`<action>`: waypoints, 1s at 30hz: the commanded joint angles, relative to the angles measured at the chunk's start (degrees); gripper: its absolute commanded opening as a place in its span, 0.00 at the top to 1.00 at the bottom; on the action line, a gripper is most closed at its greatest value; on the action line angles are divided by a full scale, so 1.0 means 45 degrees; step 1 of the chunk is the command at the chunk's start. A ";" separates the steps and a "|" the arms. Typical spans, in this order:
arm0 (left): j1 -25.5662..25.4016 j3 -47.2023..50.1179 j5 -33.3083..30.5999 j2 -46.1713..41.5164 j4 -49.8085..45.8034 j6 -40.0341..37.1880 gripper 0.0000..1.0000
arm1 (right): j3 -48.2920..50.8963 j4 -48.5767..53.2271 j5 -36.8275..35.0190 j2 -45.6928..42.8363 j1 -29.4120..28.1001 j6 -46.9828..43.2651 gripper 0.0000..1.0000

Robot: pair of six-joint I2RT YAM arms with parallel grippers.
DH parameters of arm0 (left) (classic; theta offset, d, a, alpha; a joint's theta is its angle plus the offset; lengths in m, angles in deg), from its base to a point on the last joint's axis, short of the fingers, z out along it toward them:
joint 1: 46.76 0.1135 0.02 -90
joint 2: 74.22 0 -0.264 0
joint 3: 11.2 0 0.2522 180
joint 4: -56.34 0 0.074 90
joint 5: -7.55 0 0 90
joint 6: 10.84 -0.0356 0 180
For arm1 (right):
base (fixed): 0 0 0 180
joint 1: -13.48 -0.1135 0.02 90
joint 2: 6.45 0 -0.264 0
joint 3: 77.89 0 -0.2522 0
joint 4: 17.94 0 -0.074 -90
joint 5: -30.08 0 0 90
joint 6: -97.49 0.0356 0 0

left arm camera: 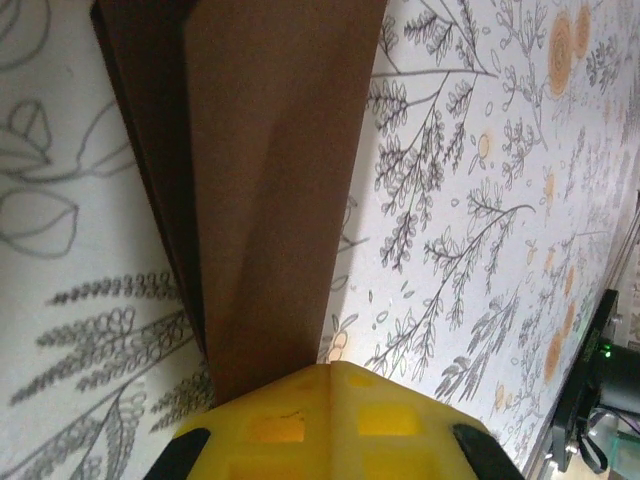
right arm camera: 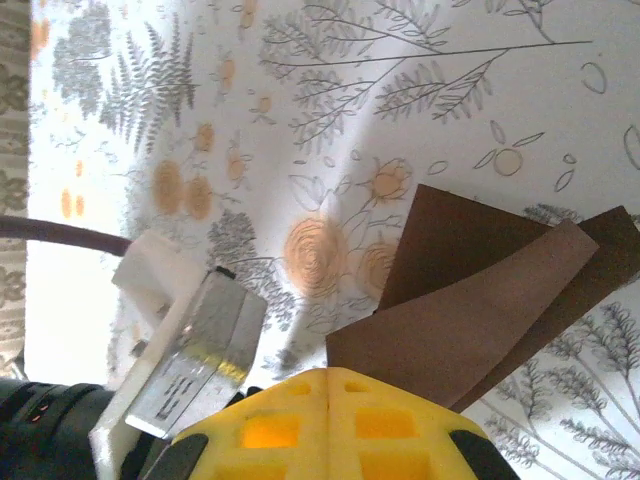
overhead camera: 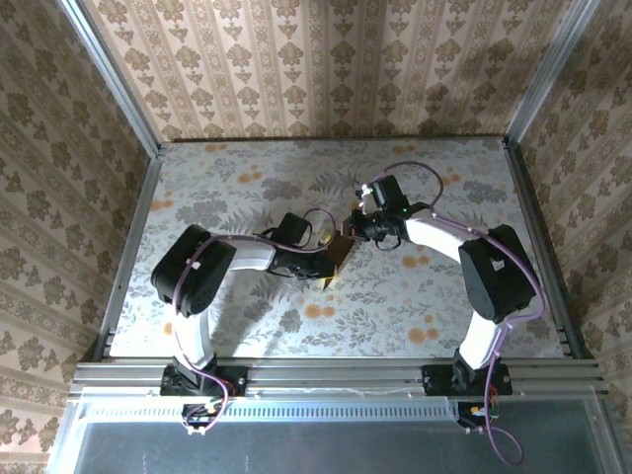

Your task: Fold a paper plane with a square sheet of paper (fold left side to right side)

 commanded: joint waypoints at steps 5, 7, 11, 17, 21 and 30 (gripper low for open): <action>0.0148 0.1345 -0.0563 -0.0324 -0.1454 -0.1063 1.00 | 0.1813 -0.2066 0.0913 -0.0303 -0.0495 0.1035 1.00; 0.0151 0.1488 -0.0562 -0.0405 -0.1542 -0.1234 1.00 | 0.1991 -0.2372 0.0870 -0.0225 -0.0717 0.1184 1.00; 0.0183 0.1698 -0.0561 -0.0457 -0.1438 -0.1380 1.00 | 0.2182 -0.2759 0.0759 0.0141 -0.1096 0.1455 1.00; 0.0196 0.1666 -0.0562 -0.0454 -0.1381 -0.1346 1.00 | 0.2174 -0.3053 0.0738 0.0746 -0.1391 0.1627 1.00; 0.0184 0.1628 -0.0562 -0.0427 -0.1395 -0.1338 1.00 | 0.2212 -0.3172 0.0701 0.0956 -0.1530 0.1706 1.00; 0.0169 0.1641 -0.0562 -0.0349 -0.1457 -0.1342 1.00 | 0.2340 -0.3200 0.0377 0.1427 -0.1627 0.1599 1.00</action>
